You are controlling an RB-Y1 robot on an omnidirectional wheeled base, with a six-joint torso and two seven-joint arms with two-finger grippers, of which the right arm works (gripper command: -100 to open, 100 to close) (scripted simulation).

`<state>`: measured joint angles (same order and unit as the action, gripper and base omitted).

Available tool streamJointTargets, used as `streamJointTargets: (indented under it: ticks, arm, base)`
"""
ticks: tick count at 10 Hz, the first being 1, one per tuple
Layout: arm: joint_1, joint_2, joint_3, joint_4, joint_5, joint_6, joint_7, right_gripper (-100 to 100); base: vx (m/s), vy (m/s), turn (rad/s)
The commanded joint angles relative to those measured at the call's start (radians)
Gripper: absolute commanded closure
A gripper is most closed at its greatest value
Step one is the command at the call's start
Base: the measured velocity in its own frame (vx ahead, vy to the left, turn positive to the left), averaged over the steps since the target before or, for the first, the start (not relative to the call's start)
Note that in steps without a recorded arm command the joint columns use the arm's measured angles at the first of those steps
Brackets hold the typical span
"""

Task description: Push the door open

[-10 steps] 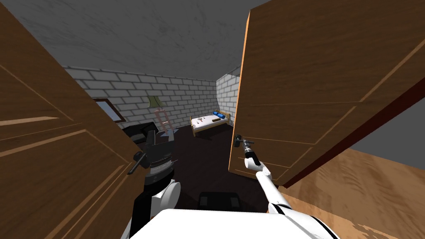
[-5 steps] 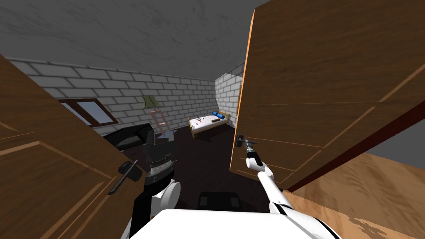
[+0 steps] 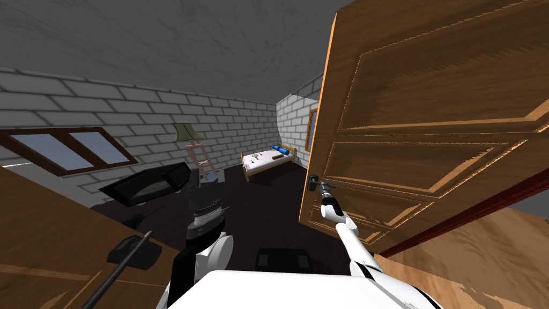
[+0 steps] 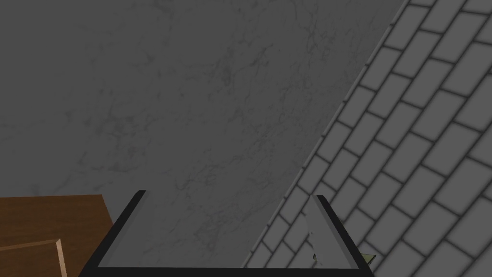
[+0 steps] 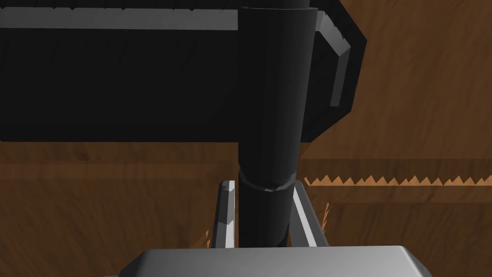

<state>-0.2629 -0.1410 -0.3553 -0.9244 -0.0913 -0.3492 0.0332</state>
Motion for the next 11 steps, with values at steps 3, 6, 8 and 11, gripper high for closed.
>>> streamJointTargets:
  ticks: [3,6,8,11]
  arm:
    - [-0.001,-0.011,-0.043,-0.001,-0.009,-0.004,0.010,100]
    - [0.001,-0.017,-0.069,0.002,-0.014,-0.005,0.017,100]
    - [0.007,-0.020,-0.082,0.002,-0.017,-0.007,0.020,100]
    - [0.010,-0.026,-0.111,0.003,-0.023,-0.007,0.028,100]
  base:
    - [0.198,0.076,-0.069]
    - [0.185,0.050,-0.056]
    - [0.110,0.030,-0.046]
    - [0.206,0.024,-0.053]
